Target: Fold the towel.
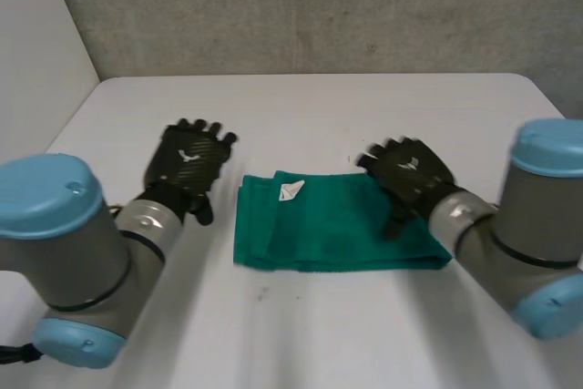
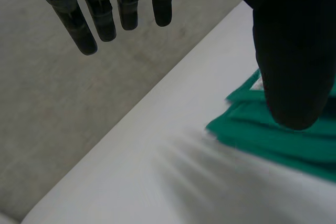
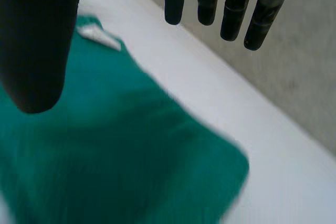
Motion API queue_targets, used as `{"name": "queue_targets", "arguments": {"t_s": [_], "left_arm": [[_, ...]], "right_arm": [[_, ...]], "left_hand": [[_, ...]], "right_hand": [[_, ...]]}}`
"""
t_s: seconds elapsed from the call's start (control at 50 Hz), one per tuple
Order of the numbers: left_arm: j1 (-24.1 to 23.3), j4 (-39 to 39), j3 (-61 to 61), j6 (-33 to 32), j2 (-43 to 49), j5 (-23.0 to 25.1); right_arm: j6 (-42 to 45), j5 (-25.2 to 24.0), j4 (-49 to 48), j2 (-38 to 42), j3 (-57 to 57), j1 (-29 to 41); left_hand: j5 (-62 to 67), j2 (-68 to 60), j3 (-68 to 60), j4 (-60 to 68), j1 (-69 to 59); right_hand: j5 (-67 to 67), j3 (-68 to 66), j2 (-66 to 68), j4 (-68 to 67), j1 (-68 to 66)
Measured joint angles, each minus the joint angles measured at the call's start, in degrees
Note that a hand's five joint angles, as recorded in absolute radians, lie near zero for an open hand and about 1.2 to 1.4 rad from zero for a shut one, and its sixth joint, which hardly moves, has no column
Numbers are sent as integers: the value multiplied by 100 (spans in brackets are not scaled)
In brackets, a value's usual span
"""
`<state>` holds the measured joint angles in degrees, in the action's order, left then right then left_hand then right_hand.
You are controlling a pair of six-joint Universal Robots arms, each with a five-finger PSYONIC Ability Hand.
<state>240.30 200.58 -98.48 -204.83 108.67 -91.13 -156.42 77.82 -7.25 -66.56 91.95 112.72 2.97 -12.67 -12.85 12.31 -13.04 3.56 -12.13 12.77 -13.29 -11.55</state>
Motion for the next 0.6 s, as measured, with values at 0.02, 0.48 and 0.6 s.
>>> {"name": "queue_targets", "arguments": {"t_s": [0.02,0.48,0.6], "left_arm": [[-68,2,49,6,51,1],[-767,-641,1188,342,1439,-116],[-601,-747,819,347,973,-354]], "right_arm": [[-4,-25,-7,-22,101,-93],[303,-257,-314,48,889,-1152],[381,-167,-259,-13,342,-845]], "left_hand": [[0,0,0,0,0],[2,-12,-6,16,-4],[1,-12,-5,16,-2]], "right_hand": [[0,0,0,0,0],[5228,-5542,5451,-5485,-4199],[5256,-5543,5451,-5487,-4257]]}}
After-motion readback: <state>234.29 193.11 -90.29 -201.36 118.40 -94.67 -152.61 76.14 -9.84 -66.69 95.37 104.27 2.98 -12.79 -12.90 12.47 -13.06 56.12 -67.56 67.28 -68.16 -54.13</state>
